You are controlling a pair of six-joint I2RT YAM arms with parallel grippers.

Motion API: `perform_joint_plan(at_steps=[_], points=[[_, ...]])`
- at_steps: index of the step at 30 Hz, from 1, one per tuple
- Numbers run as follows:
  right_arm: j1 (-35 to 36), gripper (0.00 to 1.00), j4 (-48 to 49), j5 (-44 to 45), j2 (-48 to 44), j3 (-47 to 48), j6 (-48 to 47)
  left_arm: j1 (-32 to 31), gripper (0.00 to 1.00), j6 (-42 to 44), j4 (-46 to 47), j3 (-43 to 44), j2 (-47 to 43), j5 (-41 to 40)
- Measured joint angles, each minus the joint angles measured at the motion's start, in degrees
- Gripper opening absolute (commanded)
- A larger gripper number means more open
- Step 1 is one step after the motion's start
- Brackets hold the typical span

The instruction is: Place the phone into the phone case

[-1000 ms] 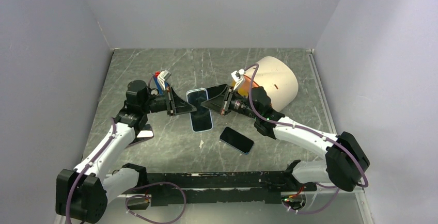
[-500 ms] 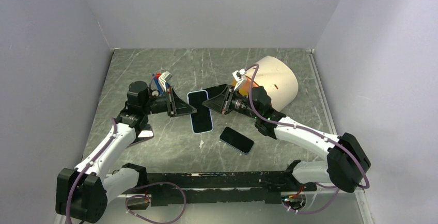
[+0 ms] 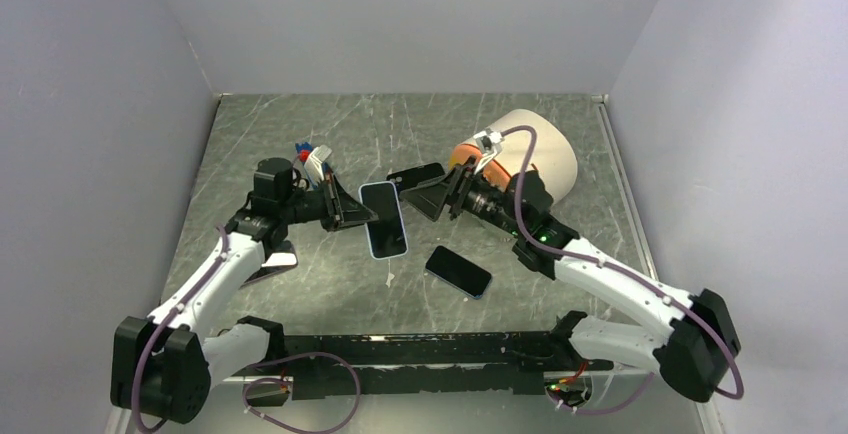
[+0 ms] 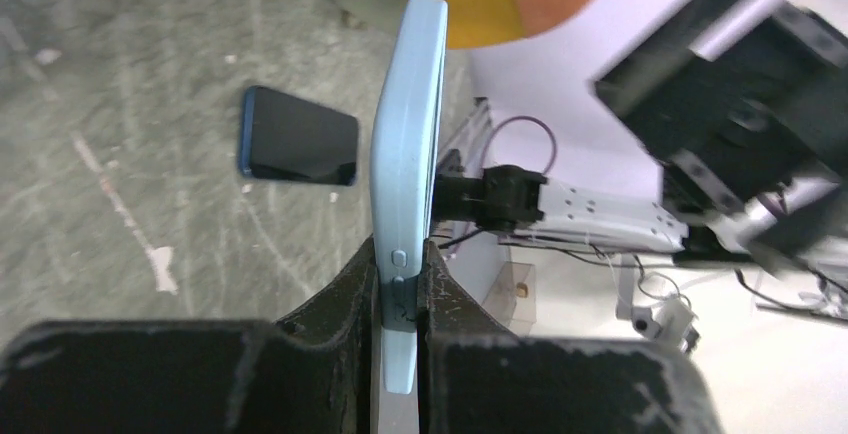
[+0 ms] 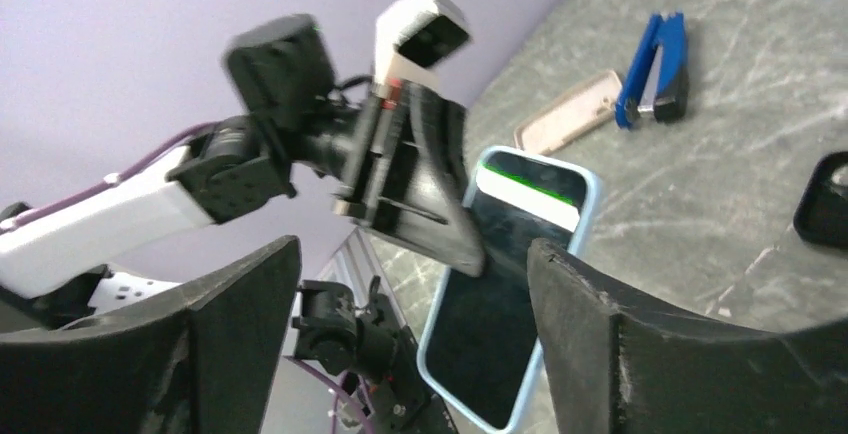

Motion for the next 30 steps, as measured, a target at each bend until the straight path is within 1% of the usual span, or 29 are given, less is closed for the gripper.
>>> perform_joint_plan(at_steps=[4, 7, 10, 15, 20, 25, 30], points=[[0.0, 0.99, -1.5, 0.1, -4.9, 0.0, -3.0, 1.0, 0.03, 3.1, -7.5, 2.6, 3.7, -4.5], [0.0, 0.99, -3.5, 0.4, -6.8, 0.0, -4.5, 2.4, 0.02, 5.7, -11.9, 5.0, 8.2, -7.9], [0.0, 0.99, -6.5, 1.6, -8.0, -0.1, -5.6, 4.7, 0.03, 8.0, -15.5, 7.1, 13.1, -9.5], [0.0, 0.99, -10.1, 3.7, -9.9, -1.4, -6.2, 8.6, 0.03, 10.9, -17.9, 10.0, 21.5, -10.8], [0.0, 0.99, -11.3, 4.0, -11.3, -3.1, -6.3, 8.8, 0.03, 13.0, -20.2, 15.1, 29.8, -13.0], [0.0, 0.99, -13.5, 4.9, -13.3, -3.3, -7.0, 8.9, 0.06, 15.2, -24.0, 19.2, 34.7, -15.7], [0.0, 0.99, -14.7, 6.6, -17.7, -3.8, -8.3, 8.8, 0.08, 16.5, -25.3, 20.2, 37.4, -16.3]])
